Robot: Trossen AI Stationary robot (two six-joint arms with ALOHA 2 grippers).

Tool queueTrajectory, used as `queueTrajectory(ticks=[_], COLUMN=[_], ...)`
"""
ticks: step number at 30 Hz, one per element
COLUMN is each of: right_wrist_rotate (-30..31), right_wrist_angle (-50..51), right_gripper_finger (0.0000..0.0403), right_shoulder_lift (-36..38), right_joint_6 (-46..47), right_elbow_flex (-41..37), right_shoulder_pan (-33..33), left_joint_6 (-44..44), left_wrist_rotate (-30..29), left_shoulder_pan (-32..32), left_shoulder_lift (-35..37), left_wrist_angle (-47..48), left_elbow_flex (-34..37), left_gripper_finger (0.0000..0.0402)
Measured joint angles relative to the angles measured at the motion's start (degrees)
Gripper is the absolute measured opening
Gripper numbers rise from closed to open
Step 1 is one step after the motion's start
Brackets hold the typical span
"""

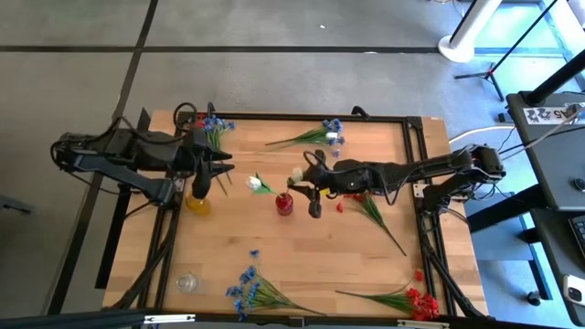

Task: Sort flowers into vase by color
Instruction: Put the bottom white flower into the red vase, then put the white flower into the red vase

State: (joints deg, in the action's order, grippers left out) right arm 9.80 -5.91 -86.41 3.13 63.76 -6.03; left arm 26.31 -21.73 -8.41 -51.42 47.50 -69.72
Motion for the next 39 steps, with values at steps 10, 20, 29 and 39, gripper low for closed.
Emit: queueTrajectory(ticks=[10, 20, 29, 39], right_wrist_rotate=[-5.91, -4.78, 2.76, 9.13], right_wrist_angle=[35.31, 52.48, 52.78, 52.39], right_gripper_finger=[0.0243, 0.0257, 0.0257, 0.0257], right_shoulder_lift=[0.0, 0.11, 0.09, 0.04], right_joint_6=[7.73, 13.59, 18.94, 23.94], right_elbow_flex=[22.03, 41.38, 43.61, 43.61], right_shoulder_pan=[-0.02, -0.74, -7.01, -8.58], left_joint_6=[-2.6, -8.17, -10.46, -12.53], left_wrist_rotate=[3.43, 15.55, 18.64, 20.19], left_shoulder_pan=[14.13, 32.11, 39.46, 42.47], left_shoulder_lift=[-0.82, -10.79, -30.92, -43.55], left_wrist_angle=[-1.55, -14.61, -21.51, -28.35], left_elbow_flex=[8.94, 17.28, 19.15, 19.14], left_gripper_finger=[0.0109, 0.0127, 0.013, 0.013])
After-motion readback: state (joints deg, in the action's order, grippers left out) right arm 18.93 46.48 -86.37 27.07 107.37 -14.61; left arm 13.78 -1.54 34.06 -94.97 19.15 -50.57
